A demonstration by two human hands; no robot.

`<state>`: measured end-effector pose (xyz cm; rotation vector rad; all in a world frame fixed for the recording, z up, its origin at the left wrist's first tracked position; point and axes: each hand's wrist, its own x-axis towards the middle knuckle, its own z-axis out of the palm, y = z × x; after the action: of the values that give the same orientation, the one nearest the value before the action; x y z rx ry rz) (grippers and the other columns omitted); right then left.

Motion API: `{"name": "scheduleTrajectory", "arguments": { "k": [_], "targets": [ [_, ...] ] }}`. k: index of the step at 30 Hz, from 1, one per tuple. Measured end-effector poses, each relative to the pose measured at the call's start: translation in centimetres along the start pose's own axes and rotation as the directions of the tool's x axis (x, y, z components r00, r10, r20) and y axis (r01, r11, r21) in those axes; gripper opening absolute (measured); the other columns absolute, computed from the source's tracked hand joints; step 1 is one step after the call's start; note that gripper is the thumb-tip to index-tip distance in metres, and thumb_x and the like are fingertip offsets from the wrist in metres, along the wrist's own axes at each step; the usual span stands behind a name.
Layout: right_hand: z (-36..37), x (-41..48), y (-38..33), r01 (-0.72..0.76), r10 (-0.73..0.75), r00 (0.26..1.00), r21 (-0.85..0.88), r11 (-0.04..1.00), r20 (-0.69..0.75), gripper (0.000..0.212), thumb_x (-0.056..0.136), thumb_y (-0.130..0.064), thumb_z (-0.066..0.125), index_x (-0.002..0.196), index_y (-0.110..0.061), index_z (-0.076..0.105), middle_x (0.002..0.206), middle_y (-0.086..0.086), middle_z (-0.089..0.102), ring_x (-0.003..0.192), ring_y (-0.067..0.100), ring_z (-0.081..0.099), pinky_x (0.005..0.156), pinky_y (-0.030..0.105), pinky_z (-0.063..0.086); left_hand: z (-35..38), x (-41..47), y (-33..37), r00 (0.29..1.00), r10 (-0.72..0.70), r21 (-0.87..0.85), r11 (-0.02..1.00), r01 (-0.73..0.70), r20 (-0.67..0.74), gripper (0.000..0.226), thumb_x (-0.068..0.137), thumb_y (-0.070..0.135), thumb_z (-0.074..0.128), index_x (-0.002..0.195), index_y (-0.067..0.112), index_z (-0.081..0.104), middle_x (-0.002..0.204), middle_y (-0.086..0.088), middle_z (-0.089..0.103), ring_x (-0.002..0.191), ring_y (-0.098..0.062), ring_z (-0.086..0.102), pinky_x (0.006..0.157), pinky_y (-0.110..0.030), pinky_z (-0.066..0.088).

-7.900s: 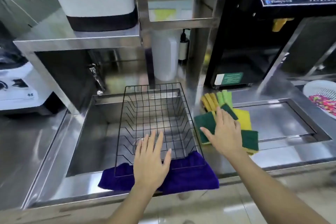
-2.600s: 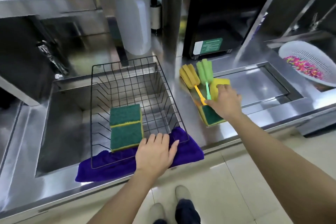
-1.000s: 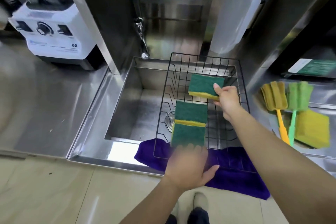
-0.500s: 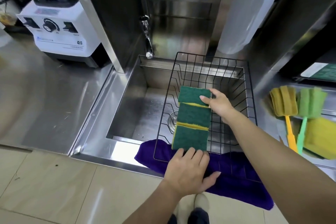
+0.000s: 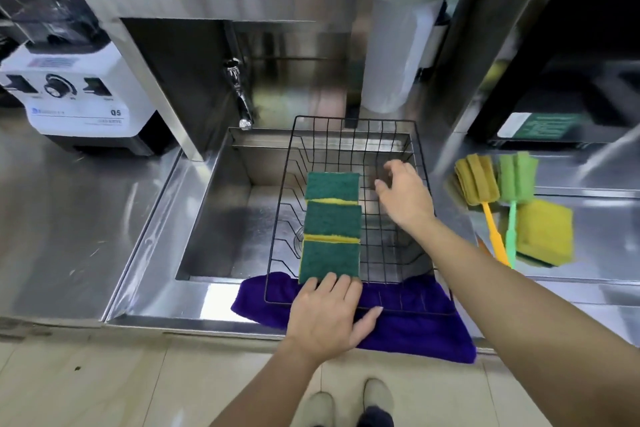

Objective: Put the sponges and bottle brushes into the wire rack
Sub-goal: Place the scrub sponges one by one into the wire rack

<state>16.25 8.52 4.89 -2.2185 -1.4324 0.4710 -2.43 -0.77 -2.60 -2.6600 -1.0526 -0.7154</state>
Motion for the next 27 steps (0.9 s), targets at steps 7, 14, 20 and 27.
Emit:
{"name": "scheduleTrajectory", "arguments": {
  "k": [7,14,20,27],
  "targets": [
    [-6.2,-1.3,6.9,-0.161,0.167,0.953,0.046,0.986,-0.252,0.031,0.09,-0.016,0.05,0.117,-0.001,0.054,0.123,0.022,0.054,0.113,0.039,0.053,0.091,0.045,0.045,-0.3,1.2,1.8,0.999,0.039,-0.023,0.999,-0.039,0.015,0.042,0.093,0.045,0.045,0.087,0.009,0.067,0.091,-0.007,0.064,0.088,-0.027,0.059,0.082,-0.039,0.042],
    [-9.6,-4.5,14.8,-0.506,0.501,0.798,0.08,0.859,-0.337,0.049,0.086,-0.021,0.056,0.127,0.001,0.043,0.133,0.024,0.047,0.124,0.041,0.045,0.1,0.046,0.035,1.2,3.5,7.1,0.996,0.063,-0.051,0.997,-0.059,0.071,0.047,0.093,0.049,0.039,0.074,0.011,0.058,0.068,-0.005,0.055,0.062,-0.025,0.052,0.059,-0.036,0.042],
    [-9.6,-5.8,19.3,-0.699,0.719,0.679,0.165,0.695,-0.149,0.065,0.083,-0.044,0.059,0.127,0.002,0.045,0.132,0.023,0.051,0.123,0.04,0.049,0.102,0.045,0.04,1.6,3.3,7.0,0.997,0.081,-0.028,0.996,-0.08,0.02,0.049,0.094,0.049,0.039,0.073,0.009,0.058,0.066,-0.006,0.054,0.06,-0.026,0.052,0.054,-0.035,0.041],
    [-8.0,-5.0,20.4,-0.74,0.795,0.605,0.332,0.586,-0.055,0.08,0.07,-0.061,0.064,0.123,-0.003,0.053,0.13,0.02,0.054,0.121,0.04,0.05,0.103,0.05,0.042,1.7,3.3,6.9,0.998,0.069,-0.033,0.997,-0.069,0.004,0.048,0.093,0.05,0.042,0.073,0.01,0.06,0.067,-0.005,0.056,0.061,-0.025,0.053,0.054,-0.034,0.042]
  ]
}}
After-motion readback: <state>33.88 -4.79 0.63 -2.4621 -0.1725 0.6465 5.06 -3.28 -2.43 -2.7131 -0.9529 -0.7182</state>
